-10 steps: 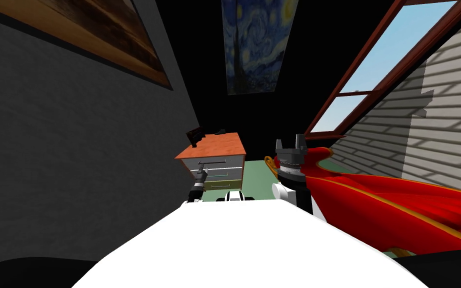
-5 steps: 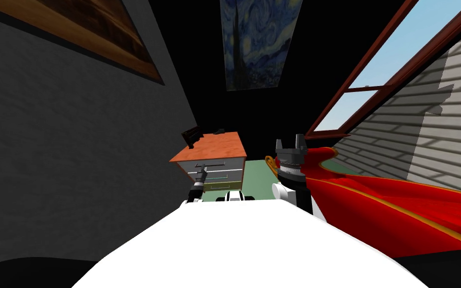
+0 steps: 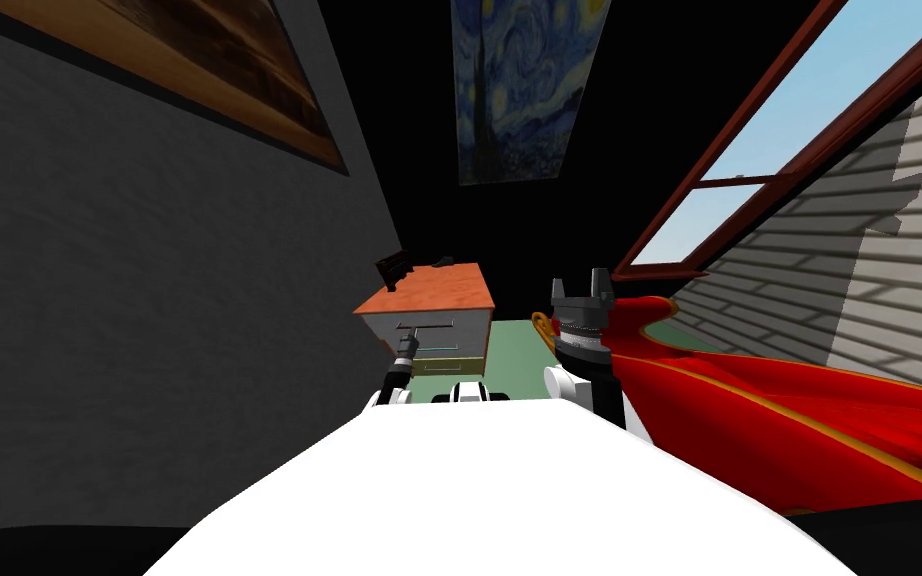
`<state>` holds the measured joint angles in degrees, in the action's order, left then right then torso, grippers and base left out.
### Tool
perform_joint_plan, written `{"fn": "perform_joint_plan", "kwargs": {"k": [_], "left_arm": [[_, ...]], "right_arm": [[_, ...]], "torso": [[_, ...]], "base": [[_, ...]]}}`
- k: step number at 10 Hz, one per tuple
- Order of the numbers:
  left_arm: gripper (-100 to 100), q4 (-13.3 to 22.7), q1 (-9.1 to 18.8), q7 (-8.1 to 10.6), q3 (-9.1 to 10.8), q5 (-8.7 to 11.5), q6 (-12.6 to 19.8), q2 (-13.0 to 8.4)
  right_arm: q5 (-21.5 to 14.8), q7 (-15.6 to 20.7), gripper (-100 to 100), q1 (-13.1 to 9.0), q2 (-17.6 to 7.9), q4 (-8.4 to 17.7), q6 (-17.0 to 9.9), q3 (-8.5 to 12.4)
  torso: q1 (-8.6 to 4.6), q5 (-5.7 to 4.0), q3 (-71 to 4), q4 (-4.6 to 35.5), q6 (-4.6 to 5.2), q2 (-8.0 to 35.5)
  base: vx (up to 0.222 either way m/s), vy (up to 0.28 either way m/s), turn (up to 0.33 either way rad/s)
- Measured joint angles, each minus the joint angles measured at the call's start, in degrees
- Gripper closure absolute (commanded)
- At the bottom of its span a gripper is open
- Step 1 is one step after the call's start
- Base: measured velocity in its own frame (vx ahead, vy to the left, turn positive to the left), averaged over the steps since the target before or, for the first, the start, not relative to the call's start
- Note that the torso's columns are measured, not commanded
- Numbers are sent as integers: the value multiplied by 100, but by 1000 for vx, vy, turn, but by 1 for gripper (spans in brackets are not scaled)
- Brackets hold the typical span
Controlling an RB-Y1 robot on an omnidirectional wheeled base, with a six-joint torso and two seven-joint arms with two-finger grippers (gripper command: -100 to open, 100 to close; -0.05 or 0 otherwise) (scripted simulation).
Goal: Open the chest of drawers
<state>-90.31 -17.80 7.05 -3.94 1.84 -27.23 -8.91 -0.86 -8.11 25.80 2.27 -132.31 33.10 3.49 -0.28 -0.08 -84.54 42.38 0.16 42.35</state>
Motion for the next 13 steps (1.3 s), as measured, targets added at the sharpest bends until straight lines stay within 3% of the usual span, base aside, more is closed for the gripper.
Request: {"fn": "perform_joint_plan", "kwargs": {"k": [13], "left_arm": [[100,1254,1610,-1394,-919,2133,-22,-703]], "right_arm": [[0,0,0,0,0,0,0,0]], "torso": [[-8,-3,14,11,5,23]], "base": [[-81,-2,50]]}}
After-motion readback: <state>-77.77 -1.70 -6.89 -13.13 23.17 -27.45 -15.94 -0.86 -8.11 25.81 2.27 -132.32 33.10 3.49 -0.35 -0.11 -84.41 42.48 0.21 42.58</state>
